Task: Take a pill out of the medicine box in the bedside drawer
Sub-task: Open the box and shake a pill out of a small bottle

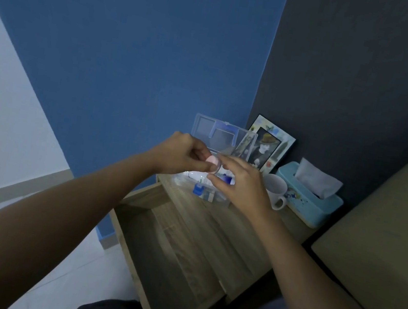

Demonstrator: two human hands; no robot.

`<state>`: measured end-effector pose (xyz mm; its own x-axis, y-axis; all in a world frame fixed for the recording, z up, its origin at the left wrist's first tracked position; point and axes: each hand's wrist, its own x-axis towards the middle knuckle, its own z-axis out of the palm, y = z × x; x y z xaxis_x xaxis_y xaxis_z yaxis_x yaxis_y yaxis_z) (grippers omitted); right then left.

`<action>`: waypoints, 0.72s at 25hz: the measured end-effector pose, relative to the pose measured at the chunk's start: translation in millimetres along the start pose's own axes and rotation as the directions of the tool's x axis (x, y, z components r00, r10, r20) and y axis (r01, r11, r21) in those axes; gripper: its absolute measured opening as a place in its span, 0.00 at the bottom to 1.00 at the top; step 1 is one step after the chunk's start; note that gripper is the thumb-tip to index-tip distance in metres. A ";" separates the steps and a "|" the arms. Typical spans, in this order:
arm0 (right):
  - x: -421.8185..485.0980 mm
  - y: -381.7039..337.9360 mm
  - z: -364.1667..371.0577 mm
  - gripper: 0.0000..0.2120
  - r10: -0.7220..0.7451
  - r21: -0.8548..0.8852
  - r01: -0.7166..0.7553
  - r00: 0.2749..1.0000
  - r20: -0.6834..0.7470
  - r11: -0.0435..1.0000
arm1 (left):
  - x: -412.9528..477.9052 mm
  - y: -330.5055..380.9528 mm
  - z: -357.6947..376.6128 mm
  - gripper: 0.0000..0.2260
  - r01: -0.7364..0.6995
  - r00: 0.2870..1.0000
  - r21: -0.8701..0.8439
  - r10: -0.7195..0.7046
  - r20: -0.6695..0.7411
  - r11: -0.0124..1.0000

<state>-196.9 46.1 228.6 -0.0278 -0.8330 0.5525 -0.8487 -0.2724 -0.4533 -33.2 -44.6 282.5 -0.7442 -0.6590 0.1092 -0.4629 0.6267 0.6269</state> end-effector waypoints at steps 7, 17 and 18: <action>-1.6 -4.2 -0.1 0.17 0.036 -0.030 -0.036 0.999 0.005 0.999 | 0.3 3.9 3.9 0.15 -0.127 0.990 0.114 0.119 0.072 0.985; -13.7 -14.7 7.5 0.16 0.046 -0.159 -0.064 0.992 -0.120 0.985 | -3.7 1.6 21.0 0.14 -0.099 0.995 0.115 0.101 -0.020 0.989; -14.2 -15.5 8.0 0.16 0.037 -0.171 -0.059 0.991 -0.131 0.984 | -4.3 1.5 22.3 0.14 -0.082 0.995 0.111 0.087 -0.039 0.990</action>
<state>-179.1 58.3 222.3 -0.1279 -0.7722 0.6223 -0.9233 -0.1364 -0.3590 -41.4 -31.6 265.8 -0.7625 -0.6176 0.1930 -0.4506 0.7209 0.5265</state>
